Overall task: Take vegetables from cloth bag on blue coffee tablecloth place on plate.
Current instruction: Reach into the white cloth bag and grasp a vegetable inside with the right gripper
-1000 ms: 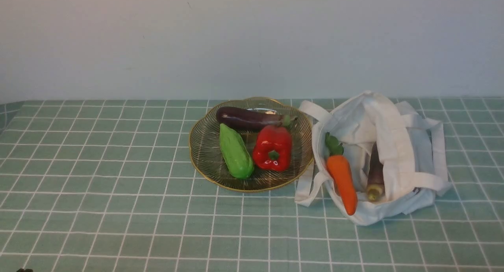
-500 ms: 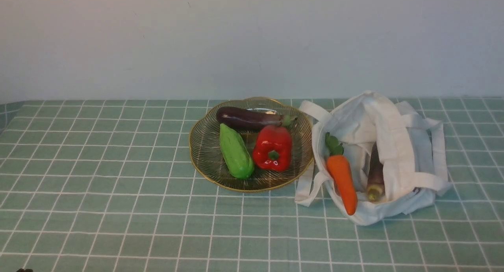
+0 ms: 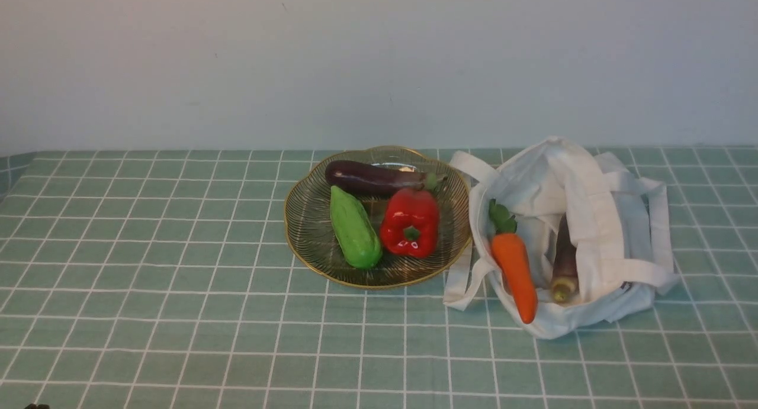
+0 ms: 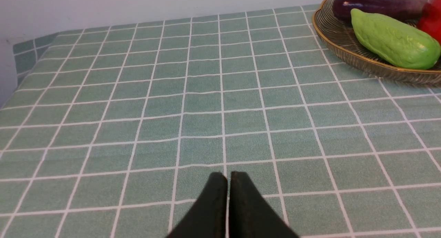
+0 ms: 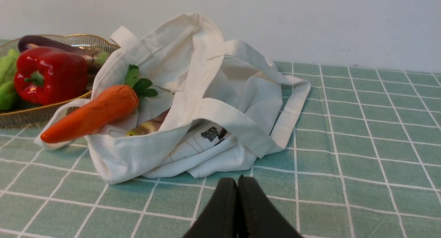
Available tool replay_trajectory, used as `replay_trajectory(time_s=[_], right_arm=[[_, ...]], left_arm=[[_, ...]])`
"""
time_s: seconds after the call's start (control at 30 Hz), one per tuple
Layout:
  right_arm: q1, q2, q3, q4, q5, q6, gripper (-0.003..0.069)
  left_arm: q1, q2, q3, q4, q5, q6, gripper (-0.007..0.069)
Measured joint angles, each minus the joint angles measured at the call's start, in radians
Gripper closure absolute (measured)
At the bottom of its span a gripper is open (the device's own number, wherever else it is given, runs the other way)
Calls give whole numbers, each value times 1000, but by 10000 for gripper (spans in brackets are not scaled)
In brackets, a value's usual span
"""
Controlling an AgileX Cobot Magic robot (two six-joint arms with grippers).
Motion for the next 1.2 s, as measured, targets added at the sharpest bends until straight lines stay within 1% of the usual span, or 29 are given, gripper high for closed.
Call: replay_trajectory(time_s=[0.17,0.23,0.37,0.4,0.43,0.47,0.5,0.57,0.67,0.77,0.8,0.87,0.93,1.0,1.03,1.1,1.2], right_arm=[[0,0,0,0,0,0,673],[0,0,1,41,-10,22,673],[0,0,9,309,-65,190,673],[0,0,9,401,-78,240,673],[0,0,9,518,-90,288,673],[0,0,9,533,-90,295,673],[0,0,9,635,-96,330,673],[0,0,9,711,-101,346,673],[0,0,9,769,-129,352,673],[0,0,3,768,-131,318,673],[0,0,-37,755,-104,256,673],[0,3,-94,737,-90,195,673],[0,55,-206,695,-71,122,673],[0,109,-271,657,-43,96,673],[0,206,-356,593,25,64,673],[0,355,-452,502,118,53,673],[0,597,-565,411,280,52,673]], left_arm=[[0,0,0,0,0,0,629],[0,0,0,0,0,0,629],[0,0,0,0,0,0,629],[0,0,0,0,0,0,629],[0,0,0,0,0,0,629],[0,0,0,0,0,0,629],[0,0,0,0,0,0,629],[0,0,0,0,0,0,629],[0,0,0,0,0,0,629],[0,0,0,0,0,0,629],[0,0,0,0,0,0,629],[0,0,0,0,0,0,629],[0,0,0,0,0,0,629],[0,0,0,0,0,0,629],[0,0,0,0,0,0,629],[0,0,0,0,0,0,629],[0,0,0,0,0,0,629]])
